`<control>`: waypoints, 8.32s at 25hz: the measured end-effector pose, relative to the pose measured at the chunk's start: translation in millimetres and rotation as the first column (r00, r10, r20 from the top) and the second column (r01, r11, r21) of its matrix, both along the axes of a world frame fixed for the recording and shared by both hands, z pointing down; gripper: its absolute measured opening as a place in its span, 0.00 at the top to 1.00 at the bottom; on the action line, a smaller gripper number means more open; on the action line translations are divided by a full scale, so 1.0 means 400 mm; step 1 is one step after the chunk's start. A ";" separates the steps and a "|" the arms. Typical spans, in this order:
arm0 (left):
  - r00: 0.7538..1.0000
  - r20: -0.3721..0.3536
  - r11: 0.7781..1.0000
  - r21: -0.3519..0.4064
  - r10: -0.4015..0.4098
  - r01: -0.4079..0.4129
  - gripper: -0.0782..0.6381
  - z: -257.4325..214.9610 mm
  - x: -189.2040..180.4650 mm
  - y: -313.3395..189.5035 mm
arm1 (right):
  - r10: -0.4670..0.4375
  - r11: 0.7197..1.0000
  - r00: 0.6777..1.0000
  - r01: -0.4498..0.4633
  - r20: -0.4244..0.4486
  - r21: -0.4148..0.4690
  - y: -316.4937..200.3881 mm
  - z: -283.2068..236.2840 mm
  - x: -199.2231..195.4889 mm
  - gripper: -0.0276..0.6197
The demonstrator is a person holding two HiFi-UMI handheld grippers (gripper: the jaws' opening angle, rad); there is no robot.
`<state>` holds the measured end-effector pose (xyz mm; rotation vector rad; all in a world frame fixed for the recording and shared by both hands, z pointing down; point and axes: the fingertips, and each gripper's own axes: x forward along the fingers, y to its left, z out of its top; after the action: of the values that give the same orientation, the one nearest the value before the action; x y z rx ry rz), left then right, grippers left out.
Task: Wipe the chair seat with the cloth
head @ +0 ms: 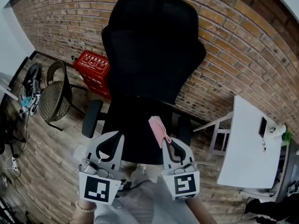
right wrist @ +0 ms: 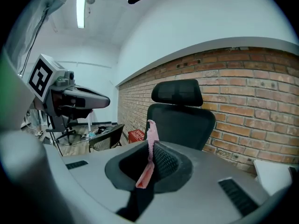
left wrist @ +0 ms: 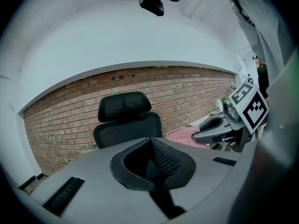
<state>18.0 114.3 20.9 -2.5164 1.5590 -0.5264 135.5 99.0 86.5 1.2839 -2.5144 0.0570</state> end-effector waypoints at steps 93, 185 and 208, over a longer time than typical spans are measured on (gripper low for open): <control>0.998 -0.005 0.947 -0.315 0.062 -0.060 0.87 0.982 -0.378 -0.671 | -0.049 0.877 0.988 -0.028 -0.149 -0.479 -0.778 1.364 -0.552 0.88; 0.999 0.021 0.926 -0.376 -0.036 0.041 0.87 1.188 -0.380 -0.348 | -0.179 0.835 0.983 0.124 -0.052 -0.535 -0.451 1.387 -0.620 0.88; 0.986 0.024 0.914 -0.378 0.167 -0.146 0.87 1.202 -0.203 -0.360 | 0.301 0.752 0.909 -0.412 -0.288 -0.514 -0.386 1.415 -0.067 0.88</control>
<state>-63.4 -29.9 501.7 -2.8394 1.3243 -0.9436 108.8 -55.4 652.4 1.3967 -1.8367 0.6865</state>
